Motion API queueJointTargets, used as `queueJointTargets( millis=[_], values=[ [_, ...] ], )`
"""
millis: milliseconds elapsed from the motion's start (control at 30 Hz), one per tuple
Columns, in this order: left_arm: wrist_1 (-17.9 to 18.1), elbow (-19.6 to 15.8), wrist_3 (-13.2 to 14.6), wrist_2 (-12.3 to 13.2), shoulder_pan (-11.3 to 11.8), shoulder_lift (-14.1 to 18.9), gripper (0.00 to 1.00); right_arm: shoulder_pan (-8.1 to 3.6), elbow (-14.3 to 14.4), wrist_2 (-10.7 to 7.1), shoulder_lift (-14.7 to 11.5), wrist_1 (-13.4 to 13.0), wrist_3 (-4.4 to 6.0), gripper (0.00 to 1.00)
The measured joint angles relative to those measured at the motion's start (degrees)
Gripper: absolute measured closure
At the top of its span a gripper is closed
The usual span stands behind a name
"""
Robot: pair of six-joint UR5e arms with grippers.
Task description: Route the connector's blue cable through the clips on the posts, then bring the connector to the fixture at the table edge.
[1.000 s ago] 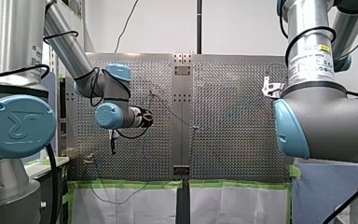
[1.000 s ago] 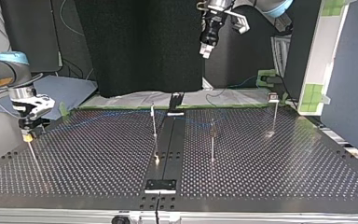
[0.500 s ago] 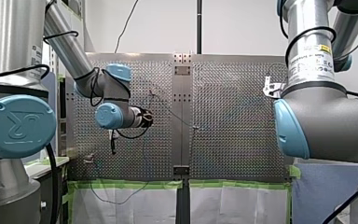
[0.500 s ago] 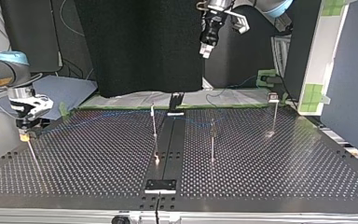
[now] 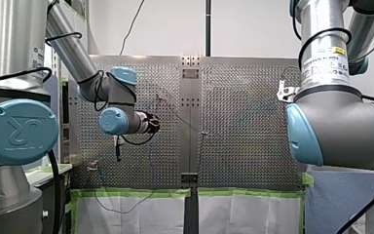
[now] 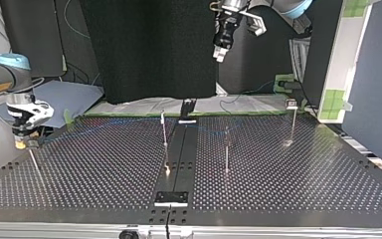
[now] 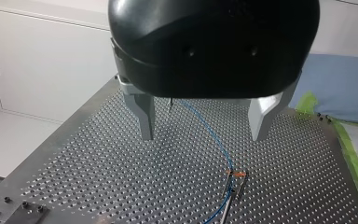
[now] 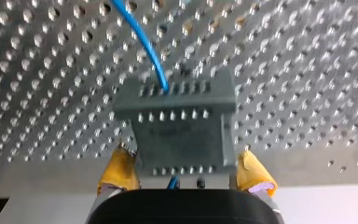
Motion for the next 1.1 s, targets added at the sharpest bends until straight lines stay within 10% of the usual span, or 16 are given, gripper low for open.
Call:
queueJointTargets(
  millis=[367,767,1100],
  values=[
    [0.00,-0.01,-0.04,0.00,-0.07,0.01,0.01,-0.61,0.25,5.40,-0.06,4.17,0.45,0.00],
    [0.12,0.00,-0.19,0.09,-0.08,0.01,0.01,0.14,5.19,11.05,-4.70,0.82,4.89,0.00],
    [0.28,0.02,-0.52,0.60,-0.08,0.00,0.01,4.64,10.44,16.30,-9.93,-4.40,1.37,0.00]
  ],
)
